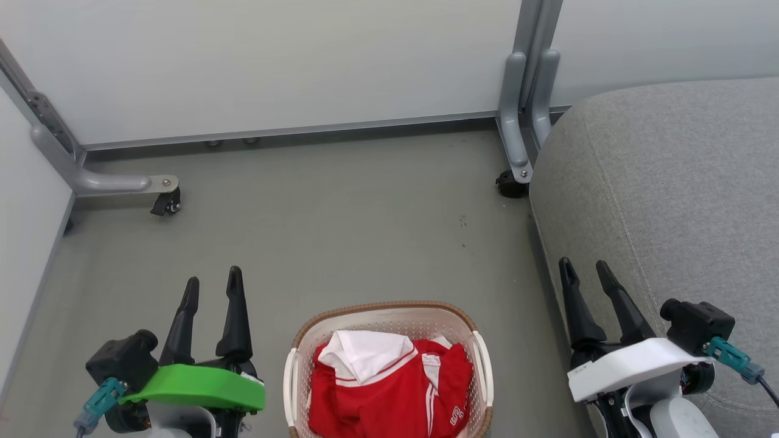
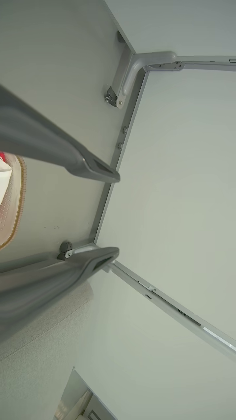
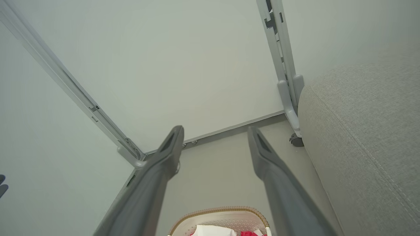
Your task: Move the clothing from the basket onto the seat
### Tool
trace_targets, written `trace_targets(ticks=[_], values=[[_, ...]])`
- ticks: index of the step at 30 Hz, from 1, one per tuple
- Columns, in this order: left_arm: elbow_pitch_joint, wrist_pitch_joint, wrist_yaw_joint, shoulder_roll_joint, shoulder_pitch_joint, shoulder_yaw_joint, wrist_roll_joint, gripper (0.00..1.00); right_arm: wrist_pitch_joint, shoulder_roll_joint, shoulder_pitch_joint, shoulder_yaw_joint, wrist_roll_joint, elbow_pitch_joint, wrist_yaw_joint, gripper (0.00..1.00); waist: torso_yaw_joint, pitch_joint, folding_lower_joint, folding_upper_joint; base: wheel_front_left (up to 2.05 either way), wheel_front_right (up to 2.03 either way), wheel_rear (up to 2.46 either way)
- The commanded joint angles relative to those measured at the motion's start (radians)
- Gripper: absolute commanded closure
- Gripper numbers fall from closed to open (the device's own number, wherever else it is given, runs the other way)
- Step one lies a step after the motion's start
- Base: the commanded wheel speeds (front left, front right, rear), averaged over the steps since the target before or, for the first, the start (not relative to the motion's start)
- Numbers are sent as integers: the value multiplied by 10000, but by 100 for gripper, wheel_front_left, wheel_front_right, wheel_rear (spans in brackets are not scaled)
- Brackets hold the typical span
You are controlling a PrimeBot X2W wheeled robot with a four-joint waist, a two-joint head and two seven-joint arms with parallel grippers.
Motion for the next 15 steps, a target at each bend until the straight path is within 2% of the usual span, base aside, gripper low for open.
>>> trace_targets(ticks=[1, 15], values=[[-129, -106, 42, 68, -34, -16, 314, 0, -125, -23, -32, 58, -297, -136, 4, 0, 0, -7, -1, 0, 0, 0, 0], [-162, -426, 91, 76, 5, -161, 1509, 0, -439, -4, 61, 240, -1548, -325, 5, 0, -2, 35, -1, 0, 0, 0, 0]])
